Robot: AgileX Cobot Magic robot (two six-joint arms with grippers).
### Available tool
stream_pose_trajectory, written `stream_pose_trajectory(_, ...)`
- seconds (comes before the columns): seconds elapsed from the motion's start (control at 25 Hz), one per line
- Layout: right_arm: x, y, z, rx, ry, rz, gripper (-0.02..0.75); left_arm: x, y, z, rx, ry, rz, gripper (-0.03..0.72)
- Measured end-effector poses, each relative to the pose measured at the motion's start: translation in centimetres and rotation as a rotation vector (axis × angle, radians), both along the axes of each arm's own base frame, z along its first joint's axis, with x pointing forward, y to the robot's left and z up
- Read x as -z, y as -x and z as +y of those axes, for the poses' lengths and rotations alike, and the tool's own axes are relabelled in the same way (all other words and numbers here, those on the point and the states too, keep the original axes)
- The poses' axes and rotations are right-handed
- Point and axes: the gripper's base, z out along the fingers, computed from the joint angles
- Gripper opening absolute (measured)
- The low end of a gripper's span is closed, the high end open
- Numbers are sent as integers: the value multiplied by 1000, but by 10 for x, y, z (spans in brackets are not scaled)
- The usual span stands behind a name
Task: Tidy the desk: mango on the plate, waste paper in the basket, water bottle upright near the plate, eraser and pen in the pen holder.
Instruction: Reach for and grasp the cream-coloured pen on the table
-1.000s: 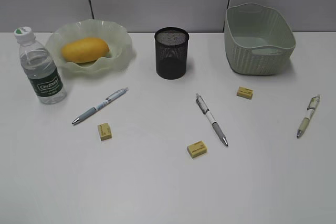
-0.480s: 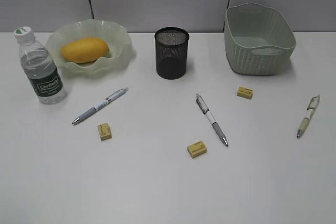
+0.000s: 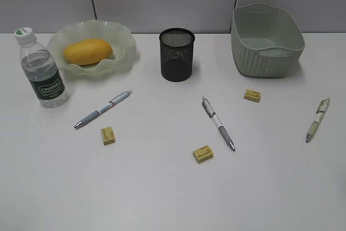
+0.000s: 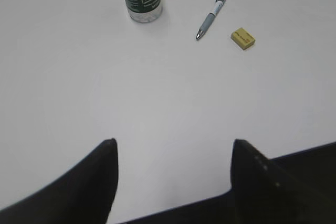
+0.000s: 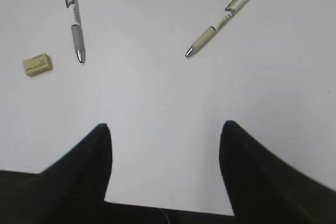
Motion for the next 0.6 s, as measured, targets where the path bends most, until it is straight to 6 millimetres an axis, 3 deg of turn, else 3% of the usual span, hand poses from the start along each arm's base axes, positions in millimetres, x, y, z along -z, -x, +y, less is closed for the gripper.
stream_pose_trajectory(0.4, 43, -106, 23, 107, 23, 346, 508, 0, 0, 0, 0, 0, 0, 504)
stream_pose_trajectory(0.6, 62, -147, 16, 195, 7, 438, 508, 0, 0, 0, 0, 0, 0, 502)
